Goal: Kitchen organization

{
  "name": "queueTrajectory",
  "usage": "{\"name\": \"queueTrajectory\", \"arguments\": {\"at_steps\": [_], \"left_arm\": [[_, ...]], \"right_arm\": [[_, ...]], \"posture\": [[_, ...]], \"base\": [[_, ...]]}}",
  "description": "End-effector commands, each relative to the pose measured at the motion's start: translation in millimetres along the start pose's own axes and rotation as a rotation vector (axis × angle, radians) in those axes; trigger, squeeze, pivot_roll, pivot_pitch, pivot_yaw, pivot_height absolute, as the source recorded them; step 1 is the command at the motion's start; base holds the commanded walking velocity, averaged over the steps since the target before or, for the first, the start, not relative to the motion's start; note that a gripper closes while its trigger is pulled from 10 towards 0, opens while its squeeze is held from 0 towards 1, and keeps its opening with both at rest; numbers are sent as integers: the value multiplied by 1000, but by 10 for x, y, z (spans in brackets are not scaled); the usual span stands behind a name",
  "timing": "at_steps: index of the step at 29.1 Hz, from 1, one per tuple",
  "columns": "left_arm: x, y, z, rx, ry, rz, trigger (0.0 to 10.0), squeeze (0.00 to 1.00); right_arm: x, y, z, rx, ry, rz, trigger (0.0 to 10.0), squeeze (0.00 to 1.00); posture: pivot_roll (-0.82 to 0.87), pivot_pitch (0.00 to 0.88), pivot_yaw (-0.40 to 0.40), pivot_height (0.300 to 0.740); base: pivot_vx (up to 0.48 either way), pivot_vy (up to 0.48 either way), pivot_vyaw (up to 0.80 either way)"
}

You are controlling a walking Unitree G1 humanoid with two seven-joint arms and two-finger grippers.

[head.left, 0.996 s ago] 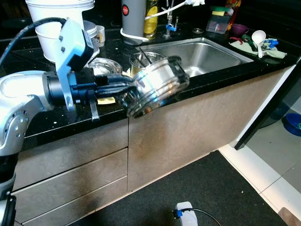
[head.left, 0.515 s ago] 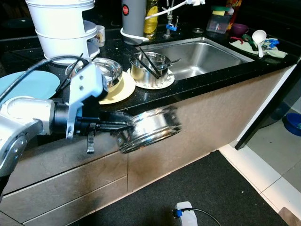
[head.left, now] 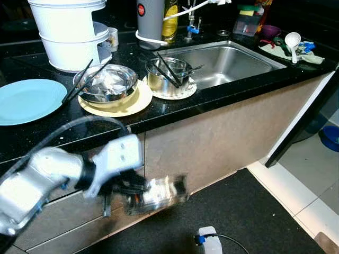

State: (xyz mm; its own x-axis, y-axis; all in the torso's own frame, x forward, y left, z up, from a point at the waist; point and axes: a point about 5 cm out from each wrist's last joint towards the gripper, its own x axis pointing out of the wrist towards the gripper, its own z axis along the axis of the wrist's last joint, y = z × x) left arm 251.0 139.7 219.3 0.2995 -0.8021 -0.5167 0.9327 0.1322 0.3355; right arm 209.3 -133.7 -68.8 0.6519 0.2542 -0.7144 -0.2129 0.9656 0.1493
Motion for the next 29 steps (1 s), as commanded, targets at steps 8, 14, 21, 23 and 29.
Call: {"name": "queueTrajectory", "arguments": {"at_steps": [8,14,21,23,29], "left_arm": [[201,-261,-116,1,18,-60,0,0],[421,-414,-659,86,263,34,0,0],[719,-760,-1065,95,310,42,0,0],[759,-807,-1100,93,307,41,0,0],[973,-956,-1257,84,282,81,0,0]], "right_arm": [[-16,3,-83,10,28,-6,10000,0],[-15,4,-79,7,26,-6,10000,0],[-10,-2,-59,4,22,-6,10000,0],[-10,-5,-55,3,22,-7,10000,0],[-3,-19,-15,-1,13,-6,10000,0]], "posture": [[8,164,-30,740],[8,153,-28,740],[3,142,-29,740],[3,142,-29,740],[1,139,-38,740]], "base": [[0,0,0],[0,0,0],[0,0,0],[0,0,0],[0,0,0]]}}
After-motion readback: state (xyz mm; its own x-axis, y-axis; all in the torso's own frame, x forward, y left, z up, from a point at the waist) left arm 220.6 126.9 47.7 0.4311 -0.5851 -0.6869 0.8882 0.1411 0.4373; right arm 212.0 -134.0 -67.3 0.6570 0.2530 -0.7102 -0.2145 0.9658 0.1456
